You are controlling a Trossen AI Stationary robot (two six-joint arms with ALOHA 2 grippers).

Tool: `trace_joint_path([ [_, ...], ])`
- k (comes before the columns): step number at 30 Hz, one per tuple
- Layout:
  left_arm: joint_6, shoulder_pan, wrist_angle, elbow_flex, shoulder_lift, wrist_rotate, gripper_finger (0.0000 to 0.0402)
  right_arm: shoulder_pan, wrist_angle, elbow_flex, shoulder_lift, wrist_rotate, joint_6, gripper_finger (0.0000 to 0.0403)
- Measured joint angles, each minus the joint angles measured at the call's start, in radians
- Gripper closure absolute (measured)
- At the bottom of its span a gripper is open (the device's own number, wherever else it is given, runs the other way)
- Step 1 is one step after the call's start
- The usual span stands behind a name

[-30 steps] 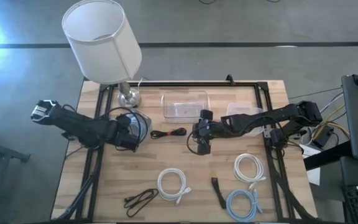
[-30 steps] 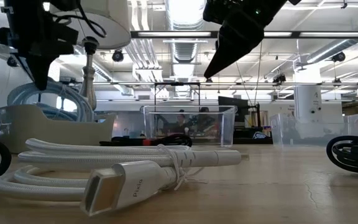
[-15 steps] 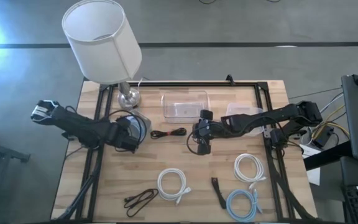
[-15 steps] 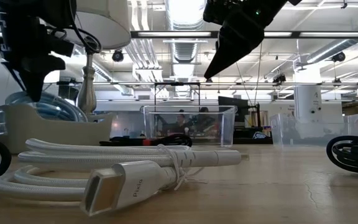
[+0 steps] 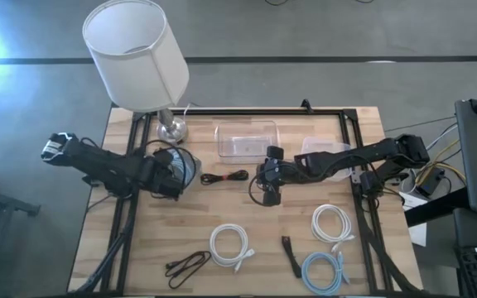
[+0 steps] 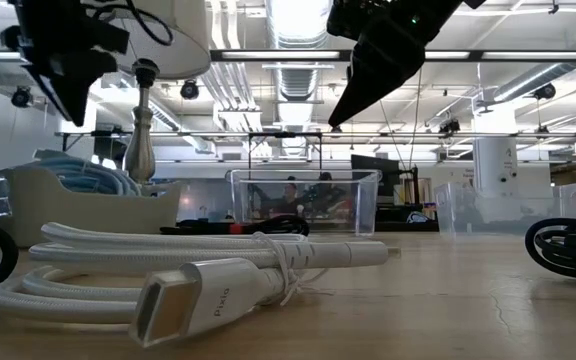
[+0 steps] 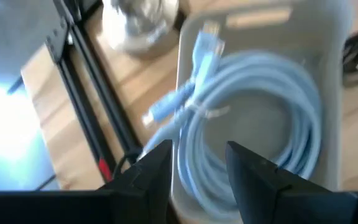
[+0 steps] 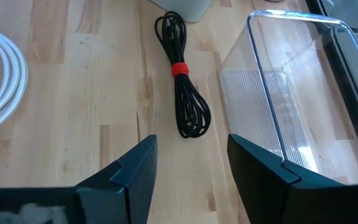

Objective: Pick & Place USB Port
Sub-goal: Put the right white USB cable into the right transparent bin

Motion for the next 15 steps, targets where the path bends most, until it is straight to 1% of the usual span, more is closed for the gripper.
trace_joint_path([
  [3,0.024,0.000,0.038,0.018,0.000,-0.072,0.0250,0.000,0.000,0.000,0.000,-0.002,0.000,0.0211],
  [6,0.107,0.000,0.137,0.021,0.000,-0.113,0.0250,0.005,-0.002,0.000,0.000,-0.002,0.025,0.0211],
  [9,0.240,-0.002,0.272,0.019,0.001,-0.116,0.0250,0.011,-0.048,0.006,0.000,-0.006,0.074,0.0211],
  [15,0.544,-0.003,0.577,0.019,0.002,-0.111,0.0250,0.045,-0.218,0.034,-0.002,-0.009,0.182,0.0211],
])
